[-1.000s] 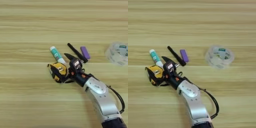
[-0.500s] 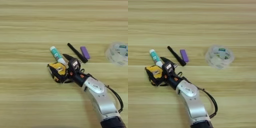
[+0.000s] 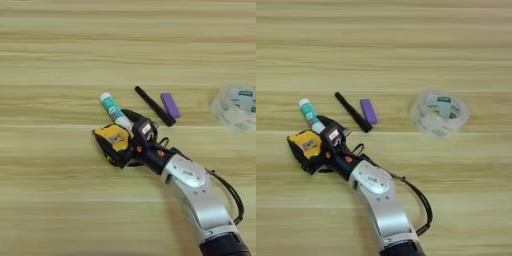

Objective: Move the objects on the table

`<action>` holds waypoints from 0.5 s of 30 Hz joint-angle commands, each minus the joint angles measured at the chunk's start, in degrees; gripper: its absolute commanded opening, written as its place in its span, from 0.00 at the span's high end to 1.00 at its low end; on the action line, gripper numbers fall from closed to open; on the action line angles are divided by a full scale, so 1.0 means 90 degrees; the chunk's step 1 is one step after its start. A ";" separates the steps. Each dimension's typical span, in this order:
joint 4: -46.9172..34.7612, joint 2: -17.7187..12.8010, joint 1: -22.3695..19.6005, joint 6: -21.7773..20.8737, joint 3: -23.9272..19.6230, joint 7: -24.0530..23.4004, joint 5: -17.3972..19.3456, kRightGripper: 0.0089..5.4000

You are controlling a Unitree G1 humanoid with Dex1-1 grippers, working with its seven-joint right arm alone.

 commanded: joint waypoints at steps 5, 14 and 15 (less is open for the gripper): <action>-0.0224 -0.0188 -0.0056 0.0051 -0.0044 -0.0067 -0.0090 0.00; -0.0207 -0.0174 -0.0053 0.0052 -0.0046 -0.0088 -0.0081 0.00; -0.0219 -0.0171 -0.0044 0.0052 -0.0041 -0.0092 -0.0083 0.00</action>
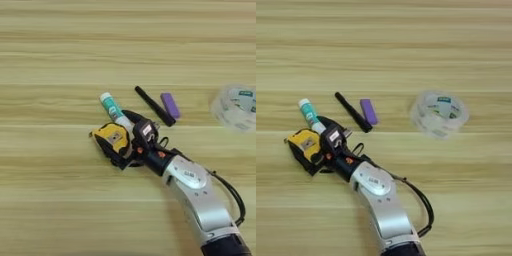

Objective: Move the objects on the table

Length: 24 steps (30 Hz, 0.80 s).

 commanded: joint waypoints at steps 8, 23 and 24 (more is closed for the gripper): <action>-0.0576 -0.0012 -0.0034 -0.0005 0.0028 -0.0019 0.0077 0.00; -0.0497 0.0037 -0.0053 -0.0007 0.0135 0.0121 0.0115 0.00; -0.0451 0.0039 -0.0069 -0.0017 0.0124 0.0115 0.0111 0.00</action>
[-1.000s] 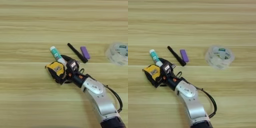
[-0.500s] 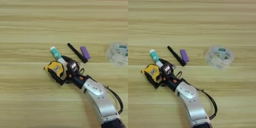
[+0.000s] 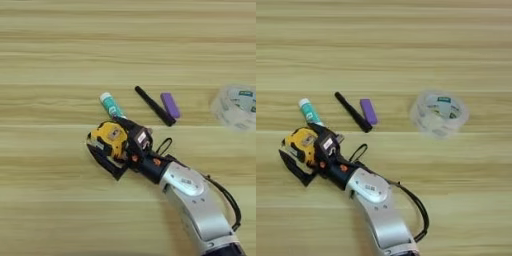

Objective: Move the objects on the table

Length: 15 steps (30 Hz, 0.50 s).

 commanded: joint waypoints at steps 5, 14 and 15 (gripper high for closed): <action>0.0262 0.0013 -0.0545 -0.0304 -0.0232 -0.0280 -0.0150 0.00; 0.0695 0.0080 -0.0731 -0.0491 -0.0286 -0.0365 -0.0196 0.00; 0.0745 0.0081 -0.0742 -0.0505 -0.0281 -0.0369 -0.0216 0.00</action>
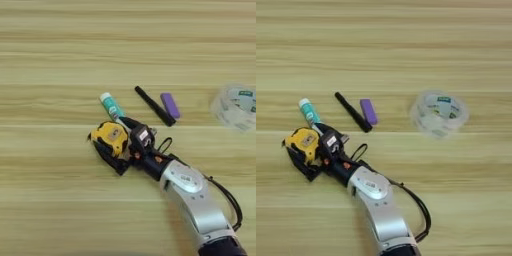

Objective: Move the objects on the table

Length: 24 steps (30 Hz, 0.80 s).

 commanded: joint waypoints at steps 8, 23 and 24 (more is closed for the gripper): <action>0.0052 0.0018 -0.0390 -0.0248 0.0007 -0.0023 -0.0086 0.00; 0.0099 -0.0013 -0.0380 -0.0222 0.0058 0.0106 -0.0141 0.24; 0.0105 -0.0015 -0.0383 -0.0221 0.0059 0.0107 -0.0142 0.24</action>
